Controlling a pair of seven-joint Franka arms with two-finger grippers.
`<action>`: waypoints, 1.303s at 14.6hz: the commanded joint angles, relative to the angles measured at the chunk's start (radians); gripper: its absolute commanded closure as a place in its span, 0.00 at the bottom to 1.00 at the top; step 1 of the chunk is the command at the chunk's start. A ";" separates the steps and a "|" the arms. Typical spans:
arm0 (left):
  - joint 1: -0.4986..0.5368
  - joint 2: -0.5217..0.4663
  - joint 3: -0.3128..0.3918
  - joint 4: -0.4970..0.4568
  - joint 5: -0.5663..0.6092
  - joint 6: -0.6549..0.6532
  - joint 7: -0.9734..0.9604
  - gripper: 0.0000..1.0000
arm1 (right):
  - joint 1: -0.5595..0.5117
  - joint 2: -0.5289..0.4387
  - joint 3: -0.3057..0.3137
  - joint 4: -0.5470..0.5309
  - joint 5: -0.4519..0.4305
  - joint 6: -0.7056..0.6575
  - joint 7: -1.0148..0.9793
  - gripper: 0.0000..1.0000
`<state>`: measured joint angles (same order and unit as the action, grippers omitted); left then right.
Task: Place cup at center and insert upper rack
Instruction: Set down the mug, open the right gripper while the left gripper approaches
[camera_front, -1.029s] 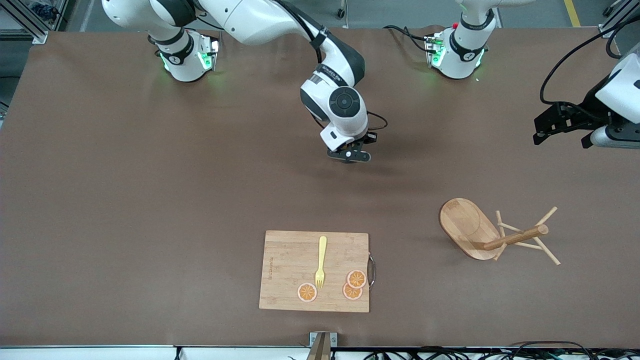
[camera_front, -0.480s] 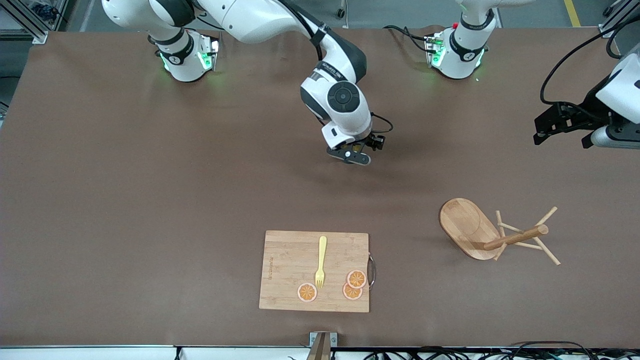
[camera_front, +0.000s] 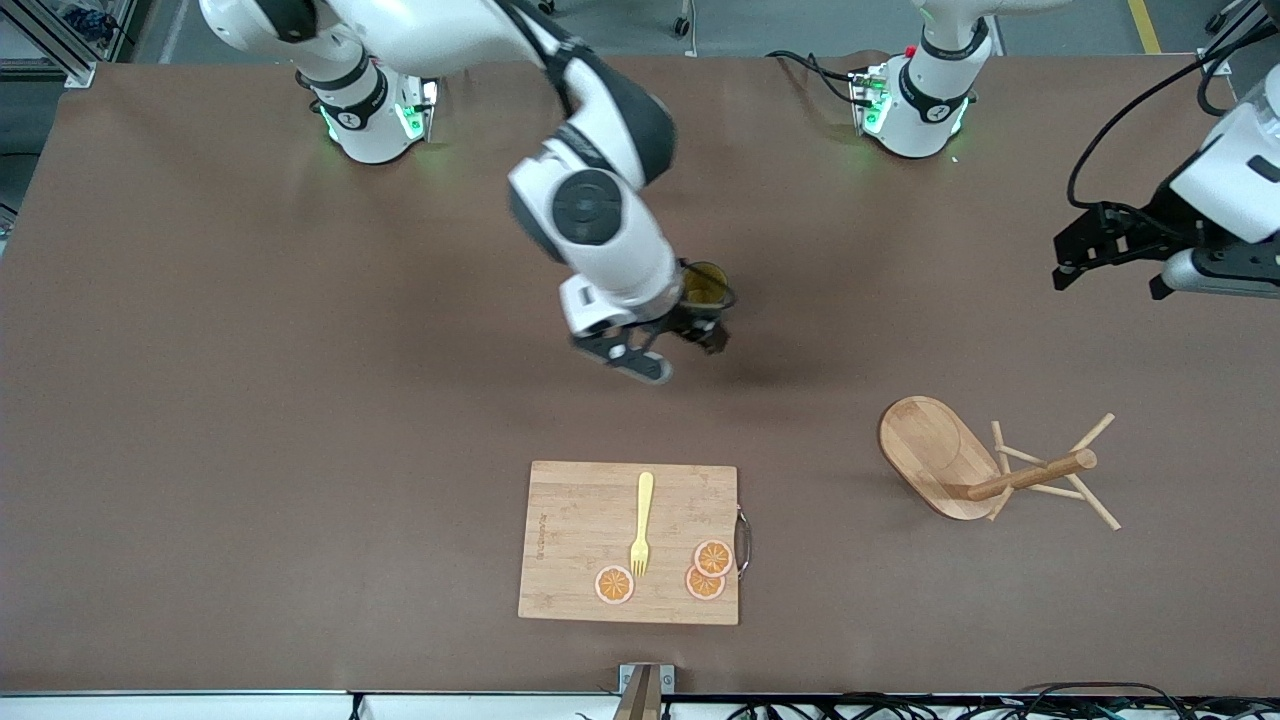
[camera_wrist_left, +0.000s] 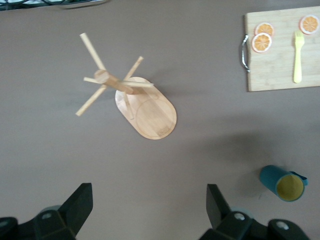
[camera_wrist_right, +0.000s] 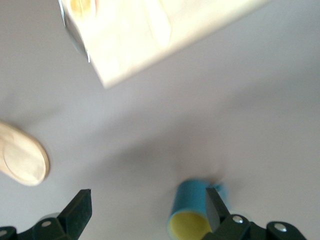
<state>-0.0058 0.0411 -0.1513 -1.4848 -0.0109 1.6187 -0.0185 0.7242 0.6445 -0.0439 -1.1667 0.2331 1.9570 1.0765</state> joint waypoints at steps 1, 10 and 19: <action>0.000 -0.010 -0.077 0.009 -0.026 -0.010 -0.014 0.00 | -0.098 -0.101 0.007 -0.047 -0.089 -0.131 -0.091 0.00; -0.028 0.039 -0.499 0.009 -0.011 0.007 -0.654 0.00 | -0.385 -0.201 0.007 -0.053 -0.118 -0.309 -0.343 0.00; -0.495 0.281 -0.531 -0.009 0.391 0.171 -1.418 0.00 | -0.667 -0.331 -0.004 -0.133 -0.120 -0.372 -0.858 0.00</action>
<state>-0.4344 0.2514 -0.6815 -1.5078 0.2805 1.7686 -1.3052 0.1019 0.3893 -0.0642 -1.2314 0.1273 1.5907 0.3197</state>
